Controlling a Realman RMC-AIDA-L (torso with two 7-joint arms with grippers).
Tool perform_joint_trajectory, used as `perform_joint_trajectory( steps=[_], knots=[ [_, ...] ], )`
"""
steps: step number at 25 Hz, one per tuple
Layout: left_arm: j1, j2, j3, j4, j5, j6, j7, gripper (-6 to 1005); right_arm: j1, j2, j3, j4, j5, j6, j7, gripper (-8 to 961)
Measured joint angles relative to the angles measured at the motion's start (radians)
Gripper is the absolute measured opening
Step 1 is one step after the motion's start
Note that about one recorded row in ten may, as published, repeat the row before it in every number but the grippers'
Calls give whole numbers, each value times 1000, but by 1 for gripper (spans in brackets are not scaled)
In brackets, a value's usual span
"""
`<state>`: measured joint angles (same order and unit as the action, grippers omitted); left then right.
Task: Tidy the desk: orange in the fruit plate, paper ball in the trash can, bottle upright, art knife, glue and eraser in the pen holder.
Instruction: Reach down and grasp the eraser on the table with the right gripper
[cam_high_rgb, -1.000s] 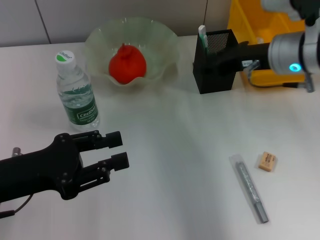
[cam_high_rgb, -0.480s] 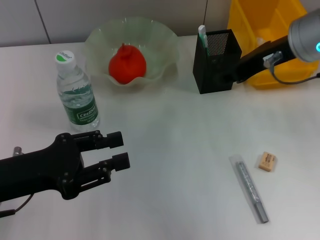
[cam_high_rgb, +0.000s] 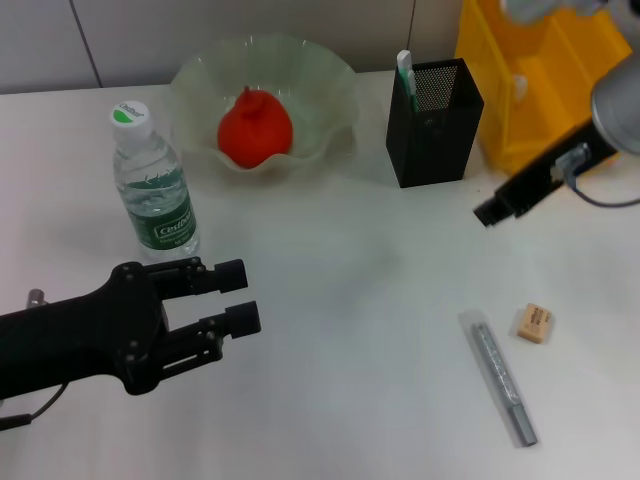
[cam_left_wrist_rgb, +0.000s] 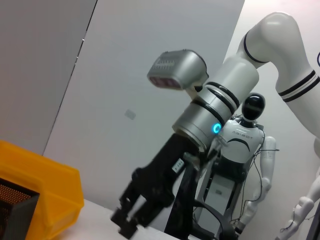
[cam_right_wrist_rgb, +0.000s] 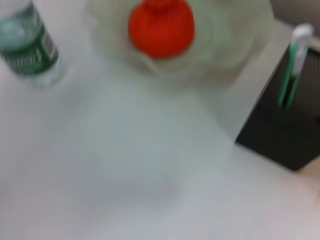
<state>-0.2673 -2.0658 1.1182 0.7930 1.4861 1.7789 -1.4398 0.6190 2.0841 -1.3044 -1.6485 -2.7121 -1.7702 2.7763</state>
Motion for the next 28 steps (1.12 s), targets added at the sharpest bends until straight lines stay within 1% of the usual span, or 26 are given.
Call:
perform_joint_trajectory(
  steps=[1, 5, 7, 8, 11, 16, 20, 25, 28],
  knots=[
    [0, 0, 0, 0, 0, 0, 0, 483, 1, 1, -30, 4, -12, -26, 19, 413],
    [-13, 1, 0, 0, 2, -7, 1, 483, -7, 5, -66, 1, -16, -54, 52, 414],
    [-13, 1, 0, 0, 2, -7, 1, 483, -35, 9, -83, -4, -13, -52, 70, 414],
    [-13, 1, 0, 0, 2, -7, 1, 483, -35, 9, -83, -4, -13, -52, 70, 414],
    [-21, 1, 0, -31, -1, -8, 37, 483, -69, 11, -67, -6, 12, -32, 77, 415],
    [-30, 2, -3, -49, -2, -9, 52, 483, -77, 11, -41, -7, 25, -39, 72, 415],
    [-32, 2, -3, -51, -3, -10, 52, 483, -82, 10, -40, -8, 42, -42, 52, 416],
    [-32, 1, -4, -55, -3, -14, 52, 483, -84, 7, -31, -11, 78, -61, -38, 417],
    [-37, 0, -14, -70, -5, -19, 52, 483, -79, 2, 11, -3, 85, -80, -132, 417]
  ],
)
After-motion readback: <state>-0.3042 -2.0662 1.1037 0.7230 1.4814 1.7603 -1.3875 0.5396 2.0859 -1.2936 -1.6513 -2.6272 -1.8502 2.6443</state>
